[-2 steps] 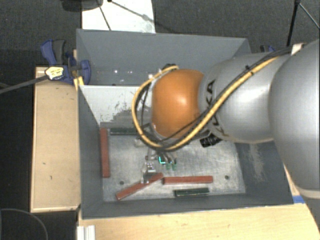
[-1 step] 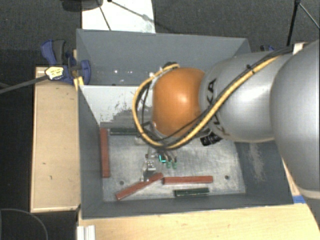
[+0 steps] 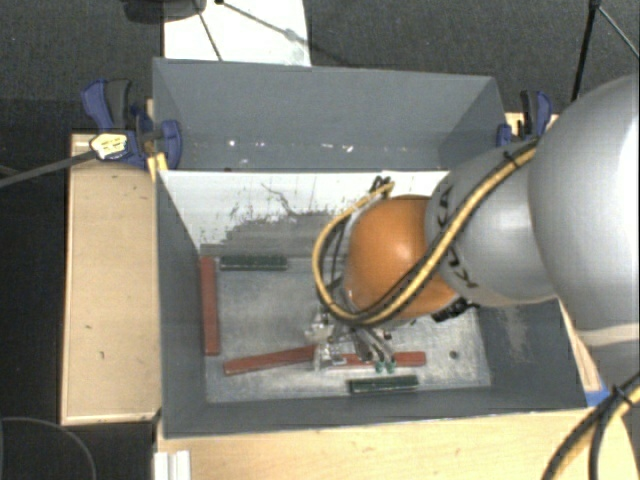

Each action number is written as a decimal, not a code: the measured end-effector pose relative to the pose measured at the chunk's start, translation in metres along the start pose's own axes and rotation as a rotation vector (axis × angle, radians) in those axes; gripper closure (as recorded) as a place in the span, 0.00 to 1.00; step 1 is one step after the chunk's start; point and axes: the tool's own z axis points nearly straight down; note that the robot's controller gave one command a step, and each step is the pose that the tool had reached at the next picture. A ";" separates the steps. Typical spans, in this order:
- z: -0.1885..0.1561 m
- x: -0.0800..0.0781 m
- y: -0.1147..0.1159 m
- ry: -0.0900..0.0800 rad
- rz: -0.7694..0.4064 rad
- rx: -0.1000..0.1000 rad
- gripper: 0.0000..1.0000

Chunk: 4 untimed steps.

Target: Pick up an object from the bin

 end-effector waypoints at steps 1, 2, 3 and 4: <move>0.000 0.000 0.000 0.000 0.002 0.000 1.00; -0.084 -0.002 0.007 0.013 -0.038 0.002 0.00; -0.136 -0.008 0.011 0.000 -0.057 0.001 0.00; -0.092 -0.005 0.012 -0.002 -0.024 0.000 0.00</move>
Offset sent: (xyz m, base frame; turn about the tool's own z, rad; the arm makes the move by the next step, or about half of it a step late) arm 0.0040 0.0113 0.1313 -0.0613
